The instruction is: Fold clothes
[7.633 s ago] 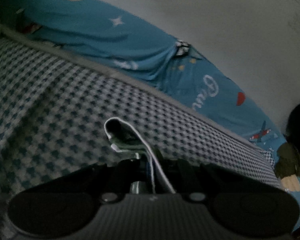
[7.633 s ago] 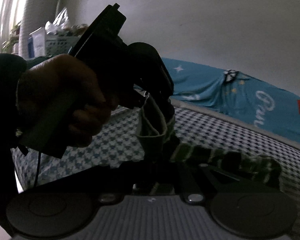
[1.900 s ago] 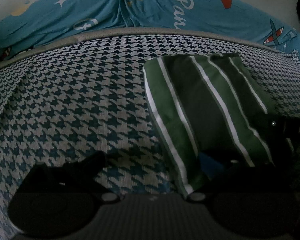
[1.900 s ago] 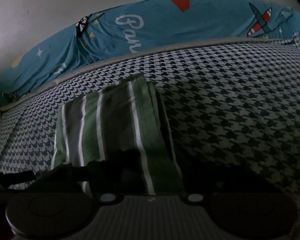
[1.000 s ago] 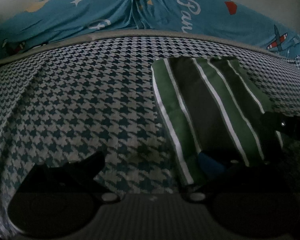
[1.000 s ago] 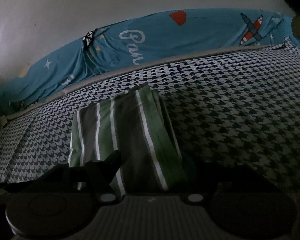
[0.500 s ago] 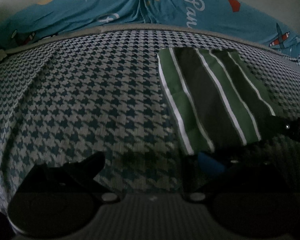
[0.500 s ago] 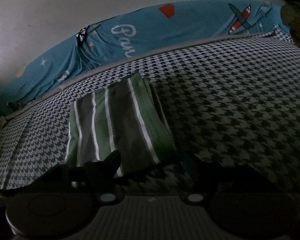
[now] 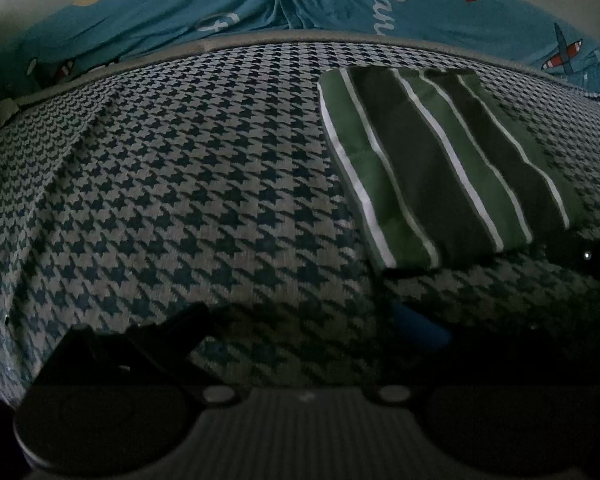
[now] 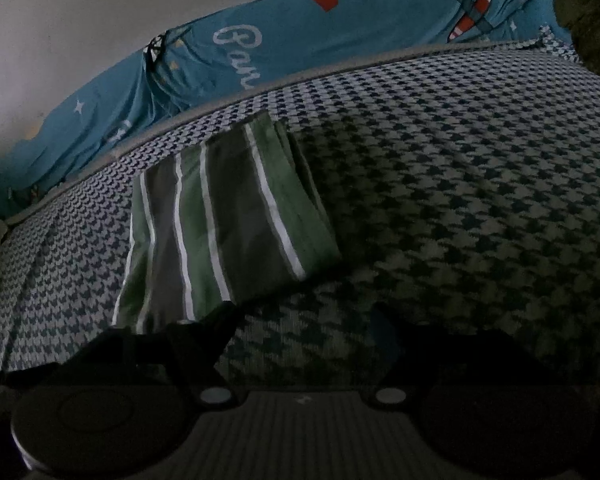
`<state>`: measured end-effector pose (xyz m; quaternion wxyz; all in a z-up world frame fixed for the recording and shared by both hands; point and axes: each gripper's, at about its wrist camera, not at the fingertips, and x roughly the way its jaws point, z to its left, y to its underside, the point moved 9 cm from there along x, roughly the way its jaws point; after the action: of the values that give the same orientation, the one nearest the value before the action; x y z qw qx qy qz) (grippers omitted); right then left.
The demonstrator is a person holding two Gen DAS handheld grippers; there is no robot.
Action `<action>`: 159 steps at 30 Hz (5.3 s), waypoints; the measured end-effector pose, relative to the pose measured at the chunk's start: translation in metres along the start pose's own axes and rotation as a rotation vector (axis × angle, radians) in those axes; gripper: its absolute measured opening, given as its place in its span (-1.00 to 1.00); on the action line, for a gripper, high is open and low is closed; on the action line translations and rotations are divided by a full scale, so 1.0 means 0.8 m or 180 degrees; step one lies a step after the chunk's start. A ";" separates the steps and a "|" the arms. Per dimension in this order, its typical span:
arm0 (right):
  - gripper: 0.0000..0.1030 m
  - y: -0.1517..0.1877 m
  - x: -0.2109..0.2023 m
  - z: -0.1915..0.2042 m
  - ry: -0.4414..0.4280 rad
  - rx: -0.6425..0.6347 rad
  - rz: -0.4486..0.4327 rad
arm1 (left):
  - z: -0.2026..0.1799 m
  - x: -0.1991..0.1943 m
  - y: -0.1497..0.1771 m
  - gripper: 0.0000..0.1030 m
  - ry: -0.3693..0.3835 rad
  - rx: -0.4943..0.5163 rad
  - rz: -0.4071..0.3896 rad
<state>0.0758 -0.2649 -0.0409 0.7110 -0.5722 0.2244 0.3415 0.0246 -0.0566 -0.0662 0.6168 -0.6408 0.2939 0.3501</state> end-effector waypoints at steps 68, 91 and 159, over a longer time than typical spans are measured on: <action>0.89 0.007 0.012 0.014 0.0059 -0.0078 0.0102 | 0.009 0.008 0.005 1.00 0.0040 0.0015 0.0295; 0.92 0.003 0.005 0.006 -0.0116 0.0076 0.0027 | -0.010 -0.026 0.040 1.00 0.0083 0.0022 0.0016; -0.40 -0.072 0.050 -0.005 -0.0581 0.0418 -0.0446 | -0.073 0.121 -0.148 0.30 0.1411 0.0274 -0.0217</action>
<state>0.1451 -0.2663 -0.0324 0.7865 -0.5053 0.1401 0.3262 0.1816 -0.1018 -0.0759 0.5755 -0.6846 0.4151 0.1668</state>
